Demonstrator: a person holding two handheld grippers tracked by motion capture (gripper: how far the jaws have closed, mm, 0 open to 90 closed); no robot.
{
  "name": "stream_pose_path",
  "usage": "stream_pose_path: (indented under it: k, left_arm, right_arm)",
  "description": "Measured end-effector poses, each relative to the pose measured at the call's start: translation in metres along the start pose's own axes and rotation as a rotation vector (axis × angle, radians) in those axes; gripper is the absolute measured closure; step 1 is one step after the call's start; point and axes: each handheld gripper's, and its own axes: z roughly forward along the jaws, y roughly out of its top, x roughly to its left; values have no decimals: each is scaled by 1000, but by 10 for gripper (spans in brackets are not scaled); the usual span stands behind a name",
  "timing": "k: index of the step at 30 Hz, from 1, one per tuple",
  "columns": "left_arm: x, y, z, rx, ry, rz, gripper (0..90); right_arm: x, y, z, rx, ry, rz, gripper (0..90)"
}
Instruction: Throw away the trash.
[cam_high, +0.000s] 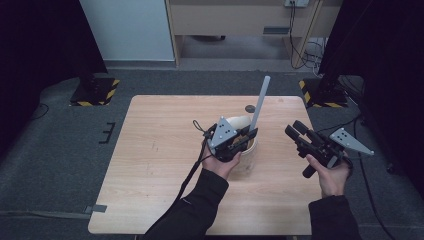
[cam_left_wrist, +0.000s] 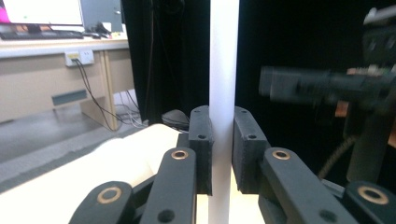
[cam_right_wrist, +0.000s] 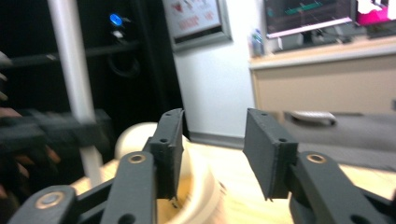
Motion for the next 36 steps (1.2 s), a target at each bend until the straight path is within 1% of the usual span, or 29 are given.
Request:
stream_pose_path:
  k: [2,5,9,12,16,19,20,22,23,25,27,29,30,31,33,36]
  left_arm:
    - [4,0,2,-1,7,21,795]
    - [8,-5,6,2,14,30,795]
    - [11,-14,13,10,20,46,795]
    - [12,-21,17,19,26,62,795]
    - [15,-30,20,32,37,69,795]
    - [17,-35,20,30,39,64,793]
    - [17,-35,20,26,39,56,784]
    - [18,-36,19,18,46,48,737]
    - [19,-35,18,13,47,41,726]
    - [19,-34,16,6,54,45,730]
    - [19,-32,13,-3,54,38,734]
    - [19,-29,9,-8,60,42,727]
    - [19,-27,6,-14,56,38,713]
    - [19,-24,1,-18,59,46,703]
    - [21,-20,-7,-25,59,45,685]
    - [26,-15,-27,-19,70,53,655]
  right_arm:
    - [-8,-8,1,27,-24,-2,551]
    - [-17,-19,2,59,-51,-1,540]
    - [-25,-30,3,92,-68,-10,534]
    - [-27,-33,4,105,-71,-18,532]
    - [-28,-35,4,111,-68,-21,532]
    - [-28,-35,5,113,-67,-21,533]
    - [-28,-35,5,113,-66,-22,532]
    - [-28,-34,5,114,-66,-23,530]
    - [-28,-34,5,114,-66,-22,530]
    - [-28,-34,4,114,-65,-21,530]
    - [-28,-34,4,112,-65,-23,531]
    - [-29,-33,3,111,-66,-22,531]
    - [-29,-33,3,110,-67,-18,530]
    - [-30,-34,3,111,-69,-18,528]
    - [-32,-34,2,113,-76,-15,522]
    - [-36,-36,-1,119,-93,-5,489]
